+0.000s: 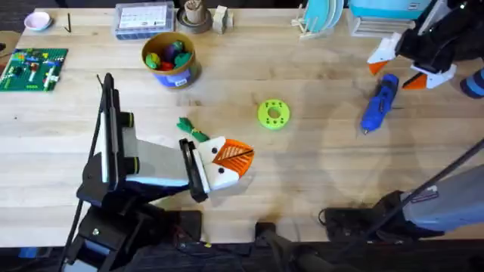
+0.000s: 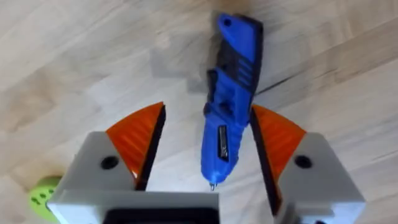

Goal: Pick up the gripper from the table and insert it into the empty holder that is missing its gripper. Then pick up a screw, insert it into the mounting hole, and use the screwdriver to tighten it. Finally, clean up the table by picking up the vegetable and placing it into the bucket.

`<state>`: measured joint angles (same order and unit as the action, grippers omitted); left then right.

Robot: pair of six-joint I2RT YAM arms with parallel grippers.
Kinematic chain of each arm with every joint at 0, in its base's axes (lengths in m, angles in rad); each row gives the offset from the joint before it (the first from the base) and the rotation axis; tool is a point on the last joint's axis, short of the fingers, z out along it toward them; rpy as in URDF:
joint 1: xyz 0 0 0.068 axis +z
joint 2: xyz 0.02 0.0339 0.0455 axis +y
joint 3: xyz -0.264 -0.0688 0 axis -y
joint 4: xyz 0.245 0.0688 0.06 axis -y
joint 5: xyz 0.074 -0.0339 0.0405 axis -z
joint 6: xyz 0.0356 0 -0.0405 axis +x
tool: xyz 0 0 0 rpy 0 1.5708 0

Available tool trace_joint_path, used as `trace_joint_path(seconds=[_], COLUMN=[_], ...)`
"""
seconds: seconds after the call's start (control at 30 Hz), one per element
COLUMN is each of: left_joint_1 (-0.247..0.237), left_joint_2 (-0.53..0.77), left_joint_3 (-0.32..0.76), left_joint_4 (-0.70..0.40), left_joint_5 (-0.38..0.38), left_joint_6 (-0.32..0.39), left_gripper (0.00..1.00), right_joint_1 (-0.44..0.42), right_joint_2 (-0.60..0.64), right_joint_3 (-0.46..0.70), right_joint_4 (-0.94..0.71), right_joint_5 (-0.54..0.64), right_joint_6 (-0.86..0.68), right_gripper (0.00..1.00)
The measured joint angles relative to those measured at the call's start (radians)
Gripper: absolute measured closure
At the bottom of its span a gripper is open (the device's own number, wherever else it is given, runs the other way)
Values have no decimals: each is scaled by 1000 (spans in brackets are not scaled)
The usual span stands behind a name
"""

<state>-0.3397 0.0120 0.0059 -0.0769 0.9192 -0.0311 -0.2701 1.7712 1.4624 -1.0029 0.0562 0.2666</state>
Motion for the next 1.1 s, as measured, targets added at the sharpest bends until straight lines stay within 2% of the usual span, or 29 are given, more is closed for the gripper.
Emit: trace_joint_path(seconds=[0.17,0.33,0.7,0.97,1.1], left_joint_1=[0,0,0,0,0], left_joint_2=[0,0,0,0,0], left_joint_3=[0,0,0,0,0], left_joint_4=[0,0,0,0,0], left_joint_5=[0,0,0,0,0], left_joint_6=[0,0,0,0,0], left_gripper=[997,997,997,997,997], right_joint_1=[-51,-81,-154,-162,-163], right_joint_2=[40,73,185,213,214], right_joint_3=[0,0,-1,-2,-1], right_joint_4=[38,21,37,63,66], right_joint_5=[-1,-6,-108,-129,-128], right_joint_6=[14,-35,-140,-171,-171], right_gripper=[120,105,101,101,137])
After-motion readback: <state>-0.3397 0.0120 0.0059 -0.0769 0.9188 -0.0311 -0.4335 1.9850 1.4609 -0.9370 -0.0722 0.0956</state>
